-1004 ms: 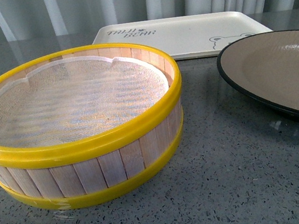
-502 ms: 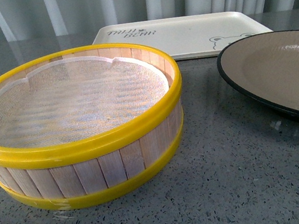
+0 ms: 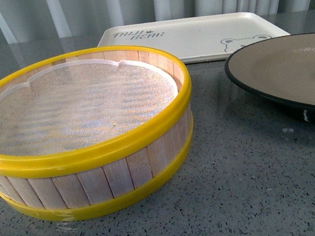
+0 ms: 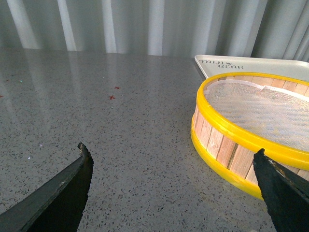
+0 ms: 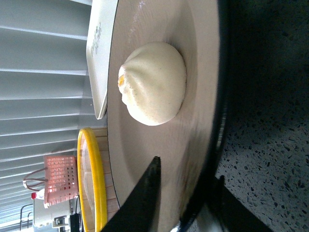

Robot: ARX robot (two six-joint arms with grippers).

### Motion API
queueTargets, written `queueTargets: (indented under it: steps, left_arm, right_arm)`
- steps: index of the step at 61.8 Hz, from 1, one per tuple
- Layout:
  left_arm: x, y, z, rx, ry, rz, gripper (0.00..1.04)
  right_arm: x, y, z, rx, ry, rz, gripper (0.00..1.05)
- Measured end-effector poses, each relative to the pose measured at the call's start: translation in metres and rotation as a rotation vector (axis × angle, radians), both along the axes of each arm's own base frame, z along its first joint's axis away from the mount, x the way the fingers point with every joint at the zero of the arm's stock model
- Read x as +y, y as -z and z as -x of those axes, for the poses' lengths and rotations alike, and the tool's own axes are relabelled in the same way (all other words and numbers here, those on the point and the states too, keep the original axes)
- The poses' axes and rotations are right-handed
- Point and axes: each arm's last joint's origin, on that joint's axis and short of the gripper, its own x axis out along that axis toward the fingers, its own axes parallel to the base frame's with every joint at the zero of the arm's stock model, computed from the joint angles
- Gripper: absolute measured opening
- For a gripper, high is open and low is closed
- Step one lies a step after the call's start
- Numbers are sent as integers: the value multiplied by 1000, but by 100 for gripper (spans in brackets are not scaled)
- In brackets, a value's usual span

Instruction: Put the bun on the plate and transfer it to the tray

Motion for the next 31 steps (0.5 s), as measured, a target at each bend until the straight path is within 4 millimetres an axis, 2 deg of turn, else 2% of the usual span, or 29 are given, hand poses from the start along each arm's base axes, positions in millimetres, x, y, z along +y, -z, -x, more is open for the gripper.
queueTargets:
  steps: [8, 19, 31]
  left_arm:
    - [0, 0, 0, 0, 0, 0, 98]
    - [0, 0, 0, 0, 0, 0, 98]
    - [0, 0, 0, 0, 0, 0, 98]
  right_arm:
    - [-1, -1, 1, -1, 0, -8, 2]
    - [-2, -3, 2, -37, 19, -25, 2]
    - [-3, -23, 13, -280, 68, -144, 2]
